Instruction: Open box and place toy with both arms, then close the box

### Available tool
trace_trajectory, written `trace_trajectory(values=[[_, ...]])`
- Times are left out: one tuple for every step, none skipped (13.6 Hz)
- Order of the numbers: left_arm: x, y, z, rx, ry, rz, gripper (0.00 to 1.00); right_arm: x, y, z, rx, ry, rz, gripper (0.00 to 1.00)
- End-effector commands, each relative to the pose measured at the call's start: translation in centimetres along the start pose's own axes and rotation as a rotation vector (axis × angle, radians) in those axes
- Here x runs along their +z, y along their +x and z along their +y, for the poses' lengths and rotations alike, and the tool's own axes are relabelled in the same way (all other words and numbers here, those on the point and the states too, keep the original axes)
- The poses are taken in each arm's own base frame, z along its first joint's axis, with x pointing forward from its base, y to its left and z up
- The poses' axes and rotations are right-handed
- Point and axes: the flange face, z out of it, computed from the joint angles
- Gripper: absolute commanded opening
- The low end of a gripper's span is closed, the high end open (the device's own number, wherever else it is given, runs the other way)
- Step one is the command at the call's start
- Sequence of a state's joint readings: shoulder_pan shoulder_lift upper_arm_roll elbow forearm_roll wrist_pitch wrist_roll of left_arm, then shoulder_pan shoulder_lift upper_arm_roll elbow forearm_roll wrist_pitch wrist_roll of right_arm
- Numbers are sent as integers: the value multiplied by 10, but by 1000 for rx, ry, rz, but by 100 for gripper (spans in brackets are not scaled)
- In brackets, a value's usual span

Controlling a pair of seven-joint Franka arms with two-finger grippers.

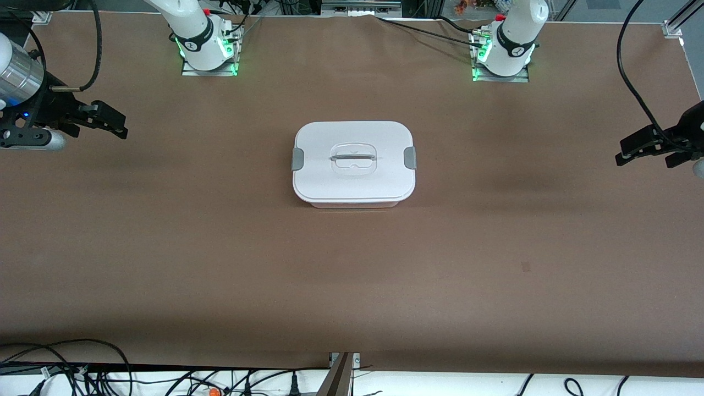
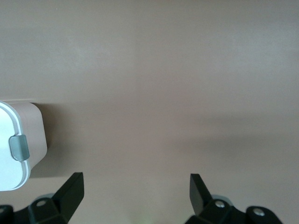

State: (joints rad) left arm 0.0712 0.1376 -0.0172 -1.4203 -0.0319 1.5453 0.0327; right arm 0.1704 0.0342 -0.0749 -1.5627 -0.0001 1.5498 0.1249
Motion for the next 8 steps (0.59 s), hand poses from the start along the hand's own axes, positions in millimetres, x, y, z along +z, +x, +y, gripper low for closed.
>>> trace_trajectory(values=[[7,-8,-6,-15,2,-25,100,-4,0,1,19,10,-7,100],[17,-2,-11,-18,-1,-42,100,-4,0,1,19,10,-7,100],[16,-2,-13,-23,2,-40,100,-3,1,1,19,10,-8,100],[16,-2,-14,-23,2,-43,100,-3,1,1,19,10,-8,100],[16,-1,-14,-24,0,-45,100,-3,1,1,19,10,-8,100],[16,-1,-13,-23,2,-45,100,-2,1,1,21,9,-11,100],[16,0,-12,-20,2,-45,100,-2,1,3,22,10,-10,100],[16,0,-12,-20,3,-45,100,-2,1,3,22,10,-10,100]])
